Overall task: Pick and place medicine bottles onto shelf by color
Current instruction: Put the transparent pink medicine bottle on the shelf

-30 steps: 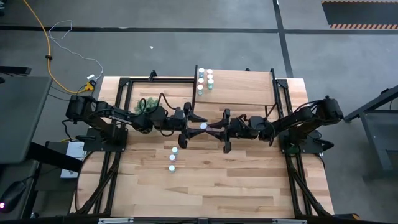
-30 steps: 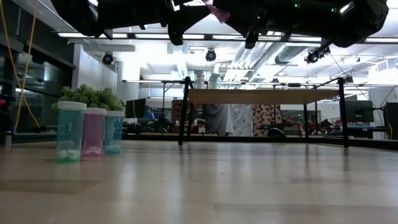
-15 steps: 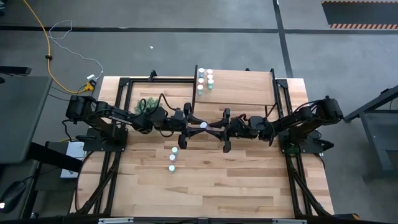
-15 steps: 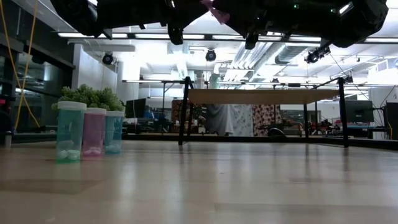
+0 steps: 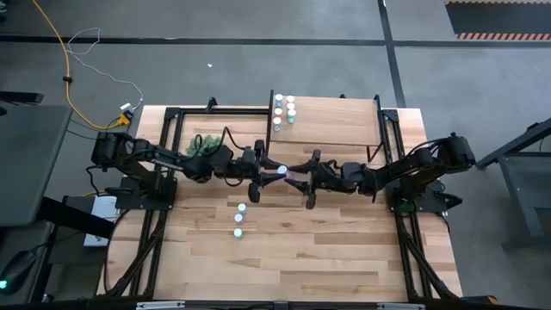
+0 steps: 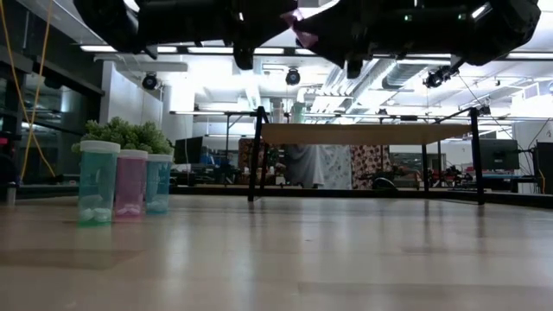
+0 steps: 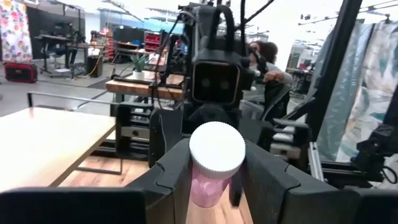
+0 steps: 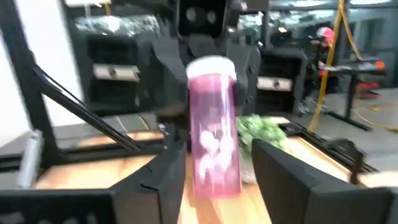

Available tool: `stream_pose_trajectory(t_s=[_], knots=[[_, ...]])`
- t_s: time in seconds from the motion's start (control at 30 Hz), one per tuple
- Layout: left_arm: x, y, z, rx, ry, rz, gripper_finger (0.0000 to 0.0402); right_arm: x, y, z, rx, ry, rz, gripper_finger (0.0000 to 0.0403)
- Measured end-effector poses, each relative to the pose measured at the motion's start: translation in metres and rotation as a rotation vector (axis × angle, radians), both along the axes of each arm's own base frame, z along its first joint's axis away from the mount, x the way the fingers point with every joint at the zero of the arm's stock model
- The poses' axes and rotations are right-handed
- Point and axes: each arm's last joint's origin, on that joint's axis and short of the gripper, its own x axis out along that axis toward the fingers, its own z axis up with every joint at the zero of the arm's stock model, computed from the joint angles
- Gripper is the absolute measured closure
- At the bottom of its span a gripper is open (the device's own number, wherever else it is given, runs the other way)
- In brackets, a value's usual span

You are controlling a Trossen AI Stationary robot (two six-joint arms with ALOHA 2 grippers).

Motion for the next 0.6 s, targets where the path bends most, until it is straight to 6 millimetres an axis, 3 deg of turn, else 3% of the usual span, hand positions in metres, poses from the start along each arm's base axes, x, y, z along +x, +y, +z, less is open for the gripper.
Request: stream_pose_trajectory(t_s=[0.17, 0.4, 0.6], knots=[[-0.001, 0.009, -0.001, -0.026, 0.006, 0.025, 0.0293, -0.004, -0.004, -0.004, -0.015, 0.112, -0.113, 0.0207], [-0.003, 0.021, -0.005, -0.033, 0.053, 0.162, 0.0293, -0.019, -0.008, 0.004, -0.031, 0.225, -0.229, 0.0203], [0.009, 0.035, 0.007, 0.0, 0.231, 0.324, 0.0293, -0.033, -0.013, 0.007, -0.015, 0.302, -0.37, 0.0203]])
